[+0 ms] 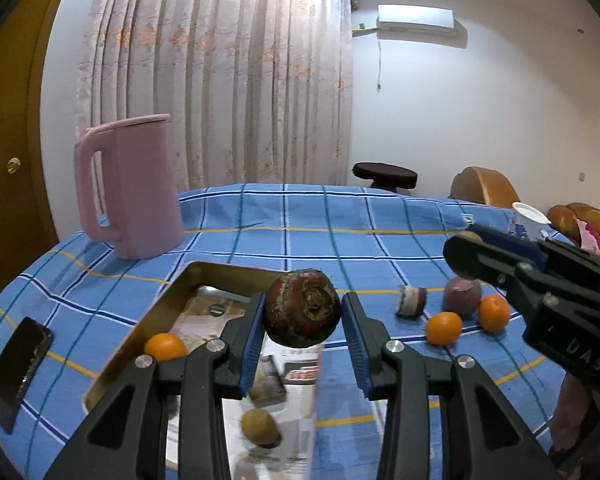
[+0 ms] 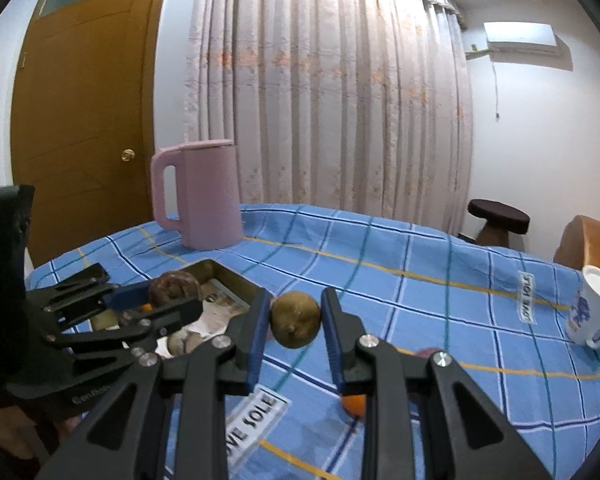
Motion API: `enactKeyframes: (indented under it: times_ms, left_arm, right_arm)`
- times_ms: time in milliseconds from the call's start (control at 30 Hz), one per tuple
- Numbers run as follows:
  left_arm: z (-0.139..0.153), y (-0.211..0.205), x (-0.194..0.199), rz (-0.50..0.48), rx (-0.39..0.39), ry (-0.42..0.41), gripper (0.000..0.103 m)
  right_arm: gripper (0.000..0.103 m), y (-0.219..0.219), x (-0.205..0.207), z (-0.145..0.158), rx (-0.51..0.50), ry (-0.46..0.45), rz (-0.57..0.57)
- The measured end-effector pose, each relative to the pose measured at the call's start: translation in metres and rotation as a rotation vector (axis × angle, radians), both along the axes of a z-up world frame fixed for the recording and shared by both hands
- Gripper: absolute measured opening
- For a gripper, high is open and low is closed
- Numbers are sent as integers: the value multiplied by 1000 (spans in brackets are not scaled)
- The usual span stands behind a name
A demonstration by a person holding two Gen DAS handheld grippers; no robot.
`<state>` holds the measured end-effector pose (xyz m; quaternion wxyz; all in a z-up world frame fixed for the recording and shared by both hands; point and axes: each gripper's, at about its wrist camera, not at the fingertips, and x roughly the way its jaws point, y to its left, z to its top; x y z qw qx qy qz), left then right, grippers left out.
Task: Organize fruits
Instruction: 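Carry the reddish-brown fruit with the left gripper while the right gripper carries the kiwi toward the tin, then open the left gripper over the tin while the right gripper releases the kiwi into it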
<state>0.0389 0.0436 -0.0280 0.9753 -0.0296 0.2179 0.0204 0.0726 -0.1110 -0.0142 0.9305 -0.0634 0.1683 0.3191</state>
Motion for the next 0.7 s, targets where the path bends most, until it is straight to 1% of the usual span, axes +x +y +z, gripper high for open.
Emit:
enactKeyframes:
  times_ms: [233, 367, 500, 700]
  left_arm:
    - [0, 24, -1, 50, 10, 16, 40]
    - [-2, 42, -3, 87, 7, 35, 40]
    - [-6, 61, -6, 120, -1, 49, 40]
    - [-16, 79, -8, 146, -15, 79, 40]
  right_arm:
    - [29, 30, 1, 7, 15, 4, 69]
    - [29, 50, 3, 4, 18, 25, 110]
    - [29, 68, 4, -6, 17, 69, 148]
    - [29, 92, 1, -30, -23, 131, 199]
